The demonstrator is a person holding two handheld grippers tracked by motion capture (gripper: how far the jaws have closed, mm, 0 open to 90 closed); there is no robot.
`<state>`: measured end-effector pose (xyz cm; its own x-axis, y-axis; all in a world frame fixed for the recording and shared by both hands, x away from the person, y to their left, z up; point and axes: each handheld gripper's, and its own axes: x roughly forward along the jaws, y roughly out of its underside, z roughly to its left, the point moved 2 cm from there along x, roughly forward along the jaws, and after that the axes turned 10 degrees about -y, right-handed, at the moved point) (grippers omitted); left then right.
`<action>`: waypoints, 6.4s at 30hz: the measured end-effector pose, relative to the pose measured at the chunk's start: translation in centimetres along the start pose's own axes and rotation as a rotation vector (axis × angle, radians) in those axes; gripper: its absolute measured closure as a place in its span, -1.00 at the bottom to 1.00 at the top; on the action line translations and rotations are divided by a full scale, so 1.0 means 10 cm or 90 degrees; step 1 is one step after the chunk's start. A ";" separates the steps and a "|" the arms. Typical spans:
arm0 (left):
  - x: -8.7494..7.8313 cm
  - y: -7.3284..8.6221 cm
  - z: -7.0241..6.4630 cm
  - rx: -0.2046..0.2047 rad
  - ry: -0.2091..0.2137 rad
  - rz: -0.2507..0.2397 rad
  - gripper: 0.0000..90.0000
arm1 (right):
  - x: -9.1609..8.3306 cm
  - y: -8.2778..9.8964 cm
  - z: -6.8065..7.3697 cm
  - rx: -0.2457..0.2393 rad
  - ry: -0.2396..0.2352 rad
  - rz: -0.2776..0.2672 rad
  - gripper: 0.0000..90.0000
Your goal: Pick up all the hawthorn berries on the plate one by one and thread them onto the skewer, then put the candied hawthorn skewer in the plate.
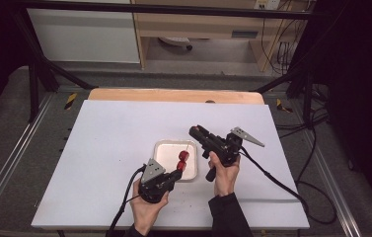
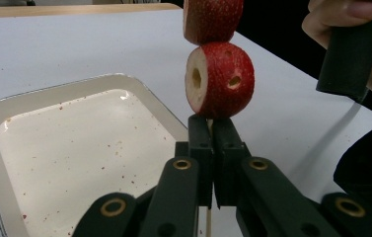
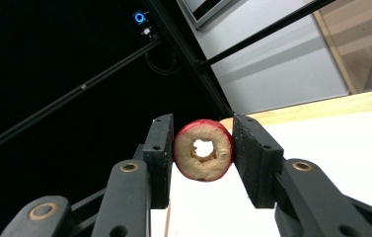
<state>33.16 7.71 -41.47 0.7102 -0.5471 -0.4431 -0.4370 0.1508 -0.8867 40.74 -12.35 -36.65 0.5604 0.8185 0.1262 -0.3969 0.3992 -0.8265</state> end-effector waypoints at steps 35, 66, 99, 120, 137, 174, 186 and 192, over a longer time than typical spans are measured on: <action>0.05 -0.01 0.00 -0.021 0.000 0.008 0.96 | 0.02 0.07 0.02 0.008 -0.018 0.005 0.37; 0.11 -0.03 0.02 -0.066 0.044 0.029 0.96 | -0.03 0.19 0.03 -0.072 -0.012 0.091 0.38; -0.02 0.03 0.33 0.018 -0.027 0.069 0.96 | -0.37 0.21 -0.32 -0.212 0.127 0.371 -0.88; -0.01 -0.29 0.55 0.070 -0.051 0.139 0.95 | -0.98 0.36 -0.62 -0.209 0.158 0.465 -0.95; 0.26 -0.48 0.60 0.102 -0.074 0.198 0.95 | -1.18 0.42 -0.68 -0.212 0.172 0.470 -0.95; 0.73 -0.12 0.54 0.117 -0.128 0.359 0.94 | -1.22 0.45 -0.70 -0.203 0.177 0.477 -0.95; 0.55 -0.22 0.59 0.151 -0.103 0.302 0.45 | -1.22 0.44 -0.69 -0.196 0.181 0.470 -0.96; 0.34 -0.27 0.68 0.162 -0.071 0.262 -0.07 | -1.22 0.43 -0.70 -0.196 0.183 0.465 -0.96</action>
<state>40.52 11.02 -41.53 0.5677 -0.3099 -0.7626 -0.5556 0.5393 -0.6328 37.27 -23.51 -45.53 0.4197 0.6742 -0.6077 -0.5388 -0.3537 -0.7646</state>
